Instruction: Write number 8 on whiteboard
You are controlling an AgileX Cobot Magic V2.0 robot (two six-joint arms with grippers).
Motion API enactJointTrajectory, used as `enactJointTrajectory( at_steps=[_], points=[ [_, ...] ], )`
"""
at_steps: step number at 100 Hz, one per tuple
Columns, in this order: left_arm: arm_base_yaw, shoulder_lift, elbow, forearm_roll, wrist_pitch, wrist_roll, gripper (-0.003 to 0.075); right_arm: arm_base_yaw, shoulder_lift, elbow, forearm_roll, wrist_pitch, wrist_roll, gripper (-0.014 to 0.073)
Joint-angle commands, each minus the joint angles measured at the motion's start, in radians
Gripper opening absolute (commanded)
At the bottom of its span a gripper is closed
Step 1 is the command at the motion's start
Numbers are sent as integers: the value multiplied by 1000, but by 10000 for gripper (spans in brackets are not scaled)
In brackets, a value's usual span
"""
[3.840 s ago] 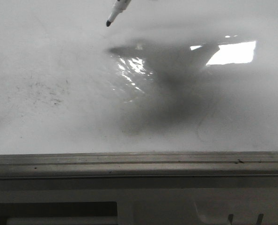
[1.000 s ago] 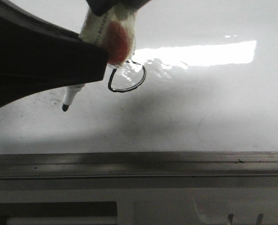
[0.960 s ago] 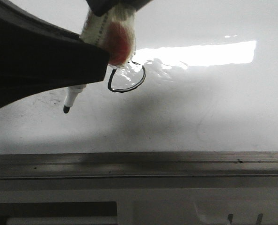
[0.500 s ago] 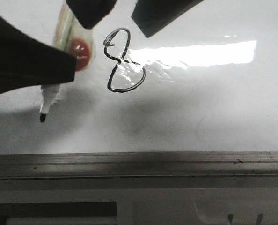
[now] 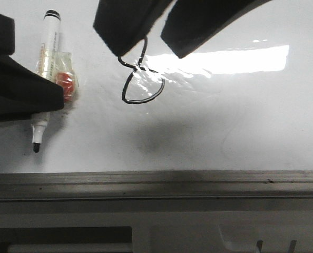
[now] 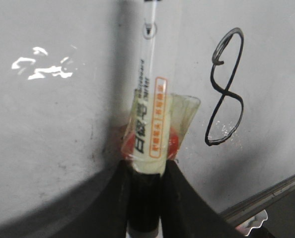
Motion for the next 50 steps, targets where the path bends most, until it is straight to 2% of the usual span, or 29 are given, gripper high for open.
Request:
enactJointTrajectory(
  at_steps=[1, 23, 30, 42, 50],
  points=[
    [8, 1, -32, -13, -68, -7, -20, -3, -16, -26, -4, -65, -4, 374],
    [8, 1, -32, 1, -68, -7, 0, -3, -16, -26, -4, -73, -4, 374],
    [8, 1, -32, 3, -68, -7, 75, -3, -16, -26, -4, -78, -4, 374],
    [8, 1, -32, 3, -68, -7, 284, -3, -16, -26, -4, -70, -4, 374],
    [8, -1, -32, 3, -64, -7, 364, -3, -16, -26, -8, -76, -4, 374]
  ],
)
